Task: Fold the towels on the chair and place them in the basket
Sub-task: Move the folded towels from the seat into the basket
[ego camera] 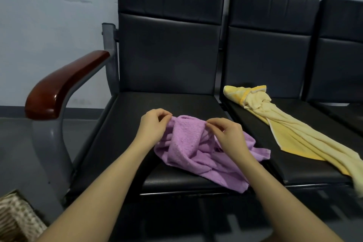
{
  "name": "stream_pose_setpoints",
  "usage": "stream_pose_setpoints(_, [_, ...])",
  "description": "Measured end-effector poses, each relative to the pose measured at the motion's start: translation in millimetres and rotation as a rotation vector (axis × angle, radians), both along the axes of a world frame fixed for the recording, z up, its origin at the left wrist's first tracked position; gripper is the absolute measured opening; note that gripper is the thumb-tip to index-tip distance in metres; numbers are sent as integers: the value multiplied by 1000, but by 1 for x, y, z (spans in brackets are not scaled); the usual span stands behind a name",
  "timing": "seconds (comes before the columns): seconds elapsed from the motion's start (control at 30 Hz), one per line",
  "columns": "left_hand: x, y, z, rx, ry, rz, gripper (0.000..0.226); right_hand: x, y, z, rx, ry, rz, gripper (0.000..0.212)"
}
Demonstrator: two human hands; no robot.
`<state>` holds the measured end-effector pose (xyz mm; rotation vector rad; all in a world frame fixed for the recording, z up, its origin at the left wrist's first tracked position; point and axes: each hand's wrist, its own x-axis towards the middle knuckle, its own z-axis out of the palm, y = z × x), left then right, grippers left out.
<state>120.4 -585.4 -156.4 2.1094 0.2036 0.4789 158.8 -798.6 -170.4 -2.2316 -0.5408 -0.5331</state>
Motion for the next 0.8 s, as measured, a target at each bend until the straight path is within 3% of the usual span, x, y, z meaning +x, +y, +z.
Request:
stream_pose_setpoints(0.1, [-4, -3, 2, 1, -73, -33, 12, -4, 3, 3, 59, 60, -13, 11])
stream_pose_setpoints(0.3, [-10, -19, 7, -215, -139, -167, 14, -11, 9, 8, 302, 240, -24, 3])
stream_pose_setpoints(0.37, [-9, -27, 4, -191, -126, -228, 16, -13, 11, 8, 395, 286, -29, 6])
stream_pose_setpoints(0.47, [-7, -40, -4, 15, -134, -256, 34, -16, 11, 10, 504, 315, 6, 10])
stream_pose_setpoints(0.53, [-5, -47, -10, 138, -116, -265, 45, -17, 10, 12, 518, 311, 35, 16])
stream_pose_setpoints(0.6, [-5, -54, -14, 172, -101, -255, 39, -19, 9, 15, 506, 287, 53, 20])
stream_pose_setpoints(0.7, [-3, -60, -18, 41, -204, -225, 17, -20, 6, 19, 471, 252, 79, 24])
stream_pose_setpoints(0.8, [-4, -60, -12, -59, -191, -162, 14, -17, 0, 18, 349, 226, 19, 17])
